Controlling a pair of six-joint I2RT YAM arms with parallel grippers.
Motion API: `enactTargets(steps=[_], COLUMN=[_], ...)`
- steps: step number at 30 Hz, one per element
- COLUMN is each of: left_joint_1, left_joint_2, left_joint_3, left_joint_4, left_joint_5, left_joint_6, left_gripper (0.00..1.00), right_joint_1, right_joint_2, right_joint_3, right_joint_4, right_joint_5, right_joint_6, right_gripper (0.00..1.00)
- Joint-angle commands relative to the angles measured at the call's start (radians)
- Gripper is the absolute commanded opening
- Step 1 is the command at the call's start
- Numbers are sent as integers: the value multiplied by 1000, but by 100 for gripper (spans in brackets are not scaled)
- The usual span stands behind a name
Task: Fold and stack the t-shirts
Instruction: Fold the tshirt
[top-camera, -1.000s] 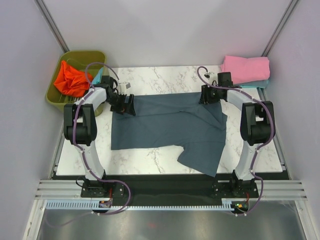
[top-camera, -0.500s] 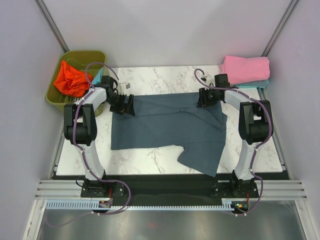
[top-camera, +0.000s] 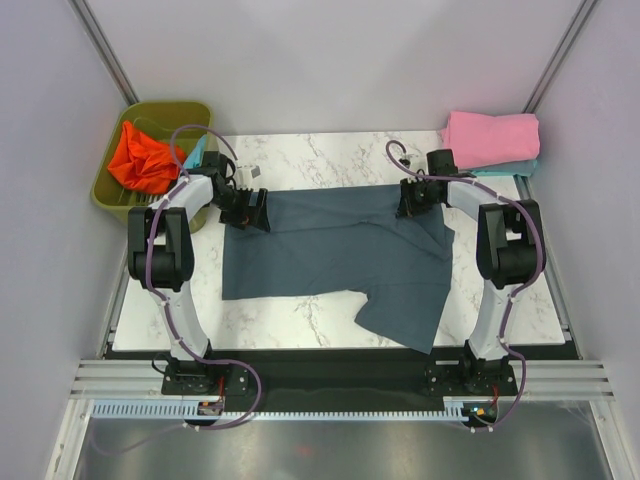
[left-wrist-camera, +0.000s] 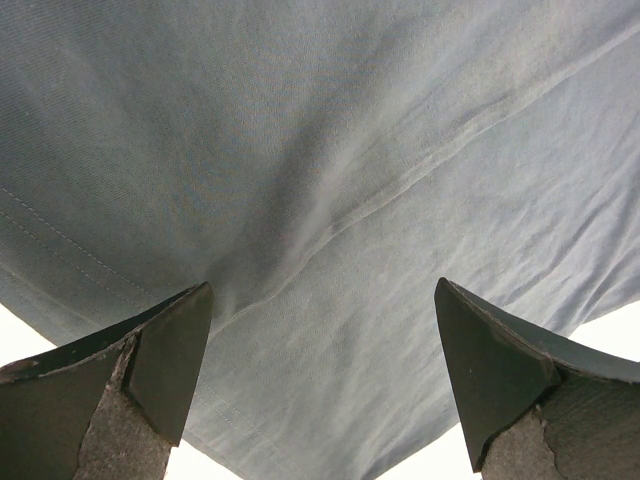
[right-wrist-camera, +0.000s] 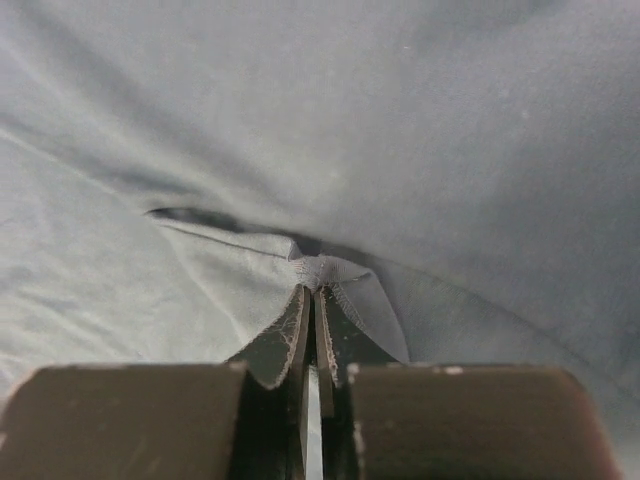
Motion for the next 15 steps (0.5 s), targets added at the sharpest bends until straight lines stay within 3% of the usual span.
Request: enactTargets(steps=[1,7,9,10,15], left_joint_1=[0,0,2,2,8], left_joint_2=[-7,5,7,7,4], left_joint_3=[6,37,48,52,83], left_joint_4=[4,4,4,1,-8], left_joint_5=[6,18,20,24,13], left_joint_6=[-31,-35,-35,-37,-34], left_gripper=[99,99,99,99,99], right_joint_1=[21,104,150,165,207], right_joint_2=[-103,-203,-246,-260,-368], right_joint_3=[-8,-115,-175,-192,-258], right_joint_4=[-6,-11,-8,-8,-29], right_joint_5=[-16,-20,-28,-37,-71], right_joint_6=[-22,18,34,41,79], right_gripper=[7,10,16,26,31])
